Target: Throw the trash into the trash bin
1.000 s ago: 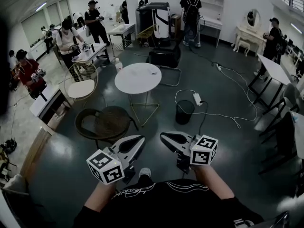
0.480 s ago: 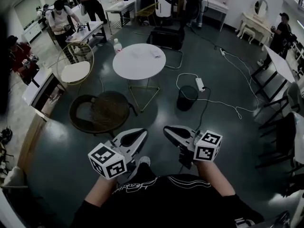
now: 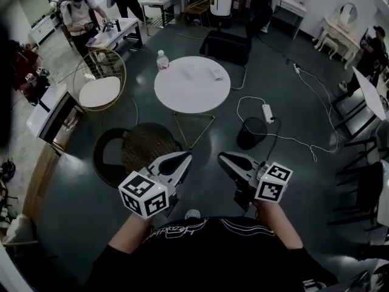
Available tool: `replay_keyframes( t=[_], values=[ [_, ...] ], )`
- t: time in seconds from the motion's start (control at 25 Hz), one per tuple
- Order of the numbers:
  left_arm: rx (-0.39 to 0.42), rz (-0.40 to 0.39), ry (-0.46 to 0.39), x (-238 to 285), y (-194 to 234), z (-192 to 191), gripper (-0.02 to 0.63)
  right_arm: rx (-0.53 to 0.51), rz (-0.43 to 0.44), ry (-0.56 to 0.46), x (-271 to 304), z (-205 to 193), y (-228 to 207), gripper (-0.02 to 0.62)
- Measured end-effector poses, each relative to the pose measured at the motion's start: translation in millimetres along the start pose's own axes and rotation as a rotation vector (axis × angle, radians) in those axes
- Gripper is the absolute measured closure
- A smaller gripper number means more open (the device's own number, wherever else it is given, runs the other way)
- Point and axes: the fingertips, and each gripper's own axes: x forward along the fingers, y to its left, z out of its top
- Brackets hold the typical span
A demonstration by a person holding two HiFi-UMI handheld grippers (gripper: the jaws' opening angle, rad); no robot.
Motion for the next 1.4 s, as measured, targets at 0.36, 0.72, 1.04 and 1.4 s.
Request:
replay_keyframes(
  t=[0.36, 0.72, 1.04, 1.4],
  values=[
    [0.019, -0.033, 0.007, 58.4, 45.4, 30.7, 0.6, -0.039, -0.039, -0.009, 31.0, 40.4, -58.0, 0.56],
    [0.014, 0.045, 0.024, 159.0, 105.8, 54.2, 0.6, -0.03, 0.027, 0.019, 59.3, 101.8, -175.1, 0.56],
    [-0.029, 0.111, 0.024, 291.5, 164.9, 93.0, 0.6, -0.038, 0.065, 0.065, 74.2, 182.3, -304.6, 0.56],
    [-0.112, 0.212, 0.012, 344.4, 213.8, 103.2, 0.6, -0.042, 0.078, 0.16, 91.0, 199.4, -373.5, 0.56]
  ],
)
